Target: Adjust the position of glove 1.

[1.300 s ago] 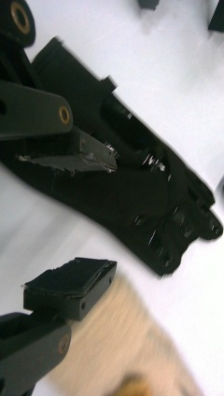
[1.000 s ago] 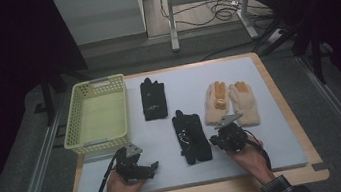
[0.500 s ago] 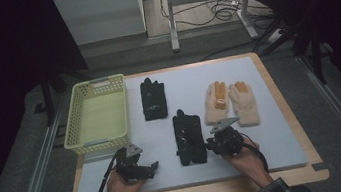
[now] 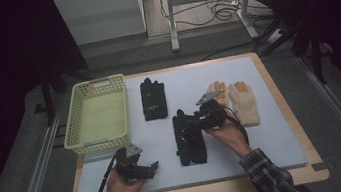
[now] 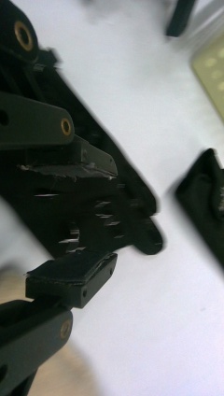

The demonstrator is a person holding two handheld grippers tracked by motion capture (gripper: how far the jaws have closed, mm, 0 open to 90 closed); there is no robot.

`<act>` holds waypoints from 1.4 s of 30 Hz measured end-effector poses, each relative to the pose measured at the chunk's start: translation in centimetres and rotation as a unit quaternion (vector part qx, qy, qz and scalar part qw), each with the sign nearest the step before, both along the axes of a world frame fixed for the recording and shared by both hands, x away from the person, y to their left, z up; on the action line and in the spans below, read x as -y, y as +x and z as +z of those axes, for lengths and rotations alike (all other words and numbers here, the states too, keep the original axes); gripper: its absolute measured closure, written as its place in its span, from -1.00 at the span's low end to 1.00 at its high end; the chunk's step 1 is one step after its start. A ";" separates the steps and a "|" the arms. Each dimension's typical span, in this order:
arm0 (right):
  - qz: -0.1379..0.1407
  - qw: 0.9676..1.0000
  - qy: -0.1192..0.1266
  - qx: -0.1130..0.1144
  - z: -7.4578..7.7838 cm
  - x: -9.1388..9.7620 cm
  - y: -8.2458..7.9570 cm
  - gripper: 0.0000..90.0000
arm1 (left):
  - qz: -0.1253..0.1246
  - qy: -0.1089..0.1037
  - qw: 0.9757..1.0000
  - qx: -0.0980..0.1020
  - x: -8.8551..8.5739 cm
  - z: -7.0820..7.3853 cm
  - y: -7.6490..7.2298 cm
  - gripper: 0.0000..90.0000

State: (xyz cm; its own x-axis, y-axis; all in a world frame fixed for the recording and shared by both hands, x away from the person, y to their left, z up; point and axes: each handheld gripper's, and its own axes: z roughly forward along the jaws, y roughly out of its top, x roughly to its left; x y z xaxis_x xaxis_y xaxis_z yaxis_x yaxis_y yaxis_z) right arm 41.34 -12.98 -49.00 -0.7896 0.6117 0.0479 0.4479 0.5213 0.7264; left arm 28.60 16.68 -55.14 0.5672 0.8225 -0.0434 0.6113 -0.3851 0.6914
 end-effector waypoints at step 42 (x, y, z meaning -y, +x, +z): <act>0.026 0.999 -0.038 -0.019 -3.6 -13.6 11.7 0.15 | 0.000 -0.002 1.000 0.000 0.0 0.0 0.0 -0.97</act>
